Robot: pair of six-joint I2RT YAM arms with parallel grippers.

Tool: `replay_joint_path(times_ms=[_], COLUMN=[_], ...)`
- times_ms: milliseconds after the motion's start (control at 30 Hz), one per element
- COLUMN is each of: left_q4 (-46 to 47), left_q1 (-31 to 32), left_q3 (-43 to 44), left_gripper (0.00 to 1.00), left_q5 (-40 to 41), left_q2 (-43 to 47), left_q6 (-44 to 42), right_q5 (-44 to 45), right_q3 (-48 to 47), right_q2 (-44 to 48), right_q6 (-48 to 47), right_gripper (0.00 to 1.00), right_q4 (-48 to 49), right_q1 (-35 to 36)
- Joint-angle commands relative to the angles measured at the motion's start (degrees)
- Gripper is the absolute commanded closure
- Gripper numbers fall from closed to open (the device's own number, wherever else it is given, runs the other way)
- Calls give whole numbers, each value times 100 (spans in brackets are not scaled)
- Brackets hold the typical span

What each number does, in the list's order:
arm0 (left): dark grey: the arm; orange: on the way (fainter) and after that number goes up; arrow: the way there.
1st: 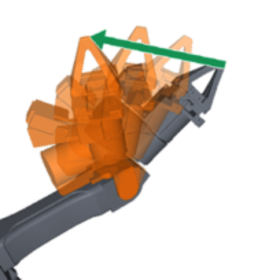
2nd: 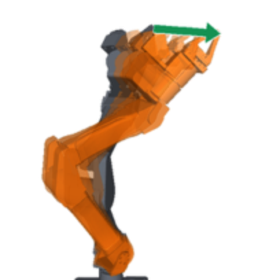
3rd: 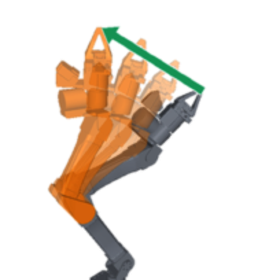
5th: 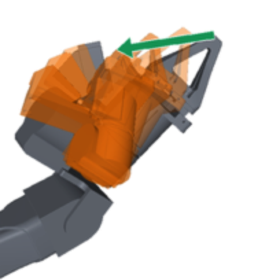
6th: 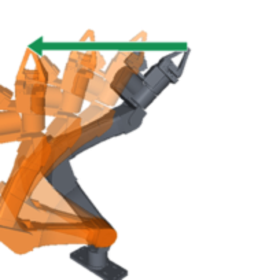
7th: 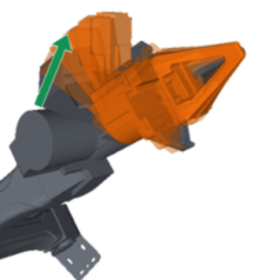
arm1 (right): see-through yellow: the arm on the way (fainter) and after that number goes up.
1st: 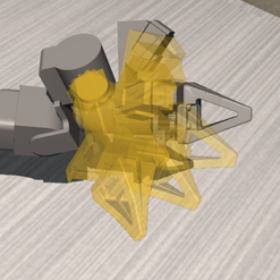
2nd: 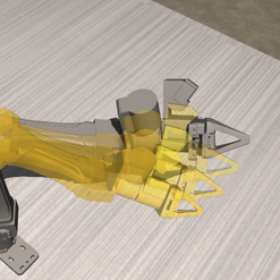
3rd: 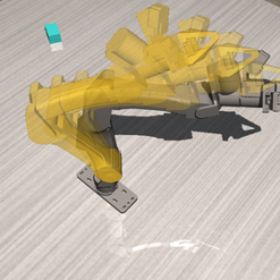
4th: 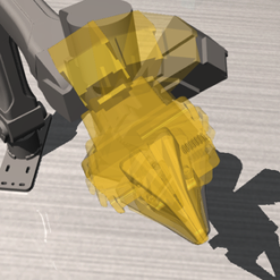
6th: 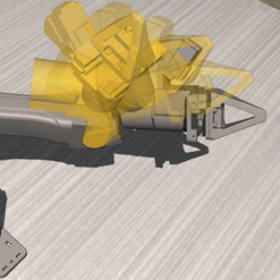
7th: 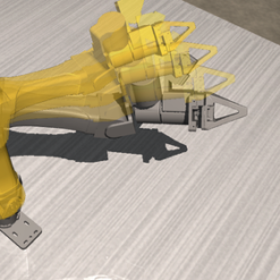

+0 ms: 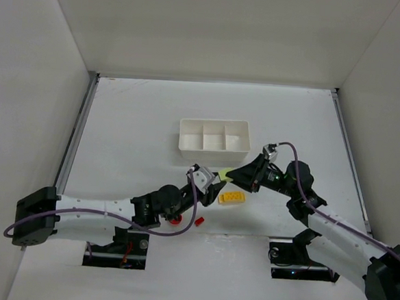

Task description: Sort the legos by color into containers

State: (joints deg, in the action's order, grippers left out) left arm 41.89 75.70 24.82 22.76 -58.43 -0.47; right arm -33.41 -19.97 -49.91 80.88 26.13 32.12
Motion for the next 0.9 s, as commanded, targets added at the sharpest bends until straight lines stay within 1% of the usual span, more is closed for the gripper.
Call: replay_joint_path(times_ms=[0,200,267,367,433,533,600,700,800,867], left_q4=[434,390,390,346,338,346,346,416,697,742], left_q1=[608,731,731,679,486,3,-436,-1139,-1789,-2368], left_q3=[497,472,366,147,-20,-284,-407,-557,-583,-487], left_gripper=[83,70,65,52,49,46,46,44,43,43], left_q5=[-1547,-1503,-1564,-1827,-2056,-2276,-2172,-1925,-2196,-2495], left_q2=[-256,-301,-117,340,761,1368,1659,1932,1906,1827], left_q6=[126,-41,-50,-58,46,432,871,1801,2874,3524], right_q5=[-710,-1036,-1211,-1379,-1370,-1274,-1186,-1063,-896,-887], right_q3=[-587,-772,-781,-798,-824,-868,-895,-965,-1079,-1158], right_q2=[-299,-634,-748,-897,-941,-959,-950,-1012,-1161,-1275], right_q6=[-11,-187,-231,-213,-196,-204,-239,-248,-135,58], right_gripper=[63,65,65,66,66,65,65,65,66,67], right_q4=[639,709,797,972,1060,1078,1061,1078,1157,1271], right_q1=[62,79,88,88,97,97,62,-8,-17,-26])
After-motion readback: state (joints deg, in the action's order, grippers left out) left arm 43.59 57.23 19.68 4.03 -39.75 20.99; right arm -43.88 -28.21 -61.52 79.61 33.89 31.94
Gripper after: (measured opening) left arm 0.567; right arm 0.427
